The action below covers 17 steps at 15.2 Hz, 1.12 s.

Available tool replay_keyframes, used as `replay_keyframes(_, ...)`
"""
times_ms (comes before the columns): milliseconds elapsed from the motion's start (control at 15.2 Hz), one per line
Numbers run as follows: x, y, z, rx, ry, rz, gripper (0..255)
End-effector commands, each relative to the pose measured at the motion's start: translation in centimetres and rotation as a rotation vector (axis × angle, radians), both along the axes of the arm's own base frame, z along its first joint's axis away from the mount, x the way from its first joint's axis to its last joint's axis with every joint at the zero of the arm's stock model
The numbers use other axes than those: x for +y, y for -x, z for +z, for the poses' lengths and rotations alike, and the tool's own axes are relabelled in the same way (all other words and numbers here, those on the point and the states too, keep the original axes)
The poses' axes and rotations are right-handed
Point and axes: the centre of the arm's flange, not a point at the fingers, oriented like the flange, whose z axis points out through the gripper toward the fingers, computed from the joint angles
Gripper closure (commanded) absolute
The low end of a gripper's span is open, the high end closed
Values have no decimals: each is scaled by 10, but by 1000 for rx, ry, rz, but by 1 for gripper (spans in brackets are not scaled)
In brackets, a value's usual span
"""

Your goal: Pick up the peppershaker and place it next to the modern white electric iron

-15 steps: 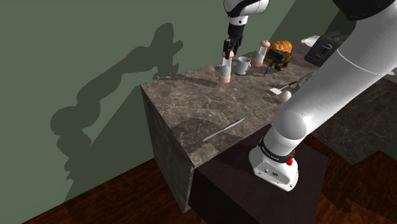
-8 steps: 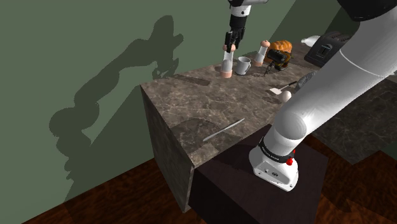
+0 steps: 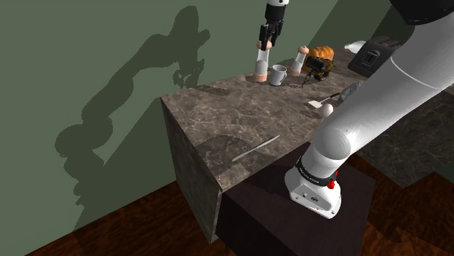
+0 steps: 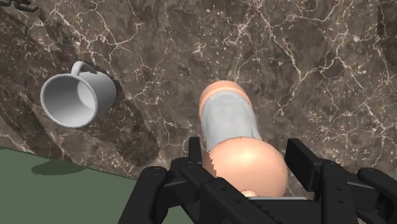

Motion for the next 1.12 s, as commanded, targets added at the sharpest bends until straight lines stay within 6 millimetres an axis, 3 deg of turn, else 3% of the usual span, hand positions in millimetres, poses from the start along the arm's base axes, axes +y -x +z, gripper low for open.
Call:
replay_keyframes(0, 0, 1, 10, 0, 0, 0, 255)
replay_keyframes(1056, 0, 1, 95, 0, 0, 0, 255)
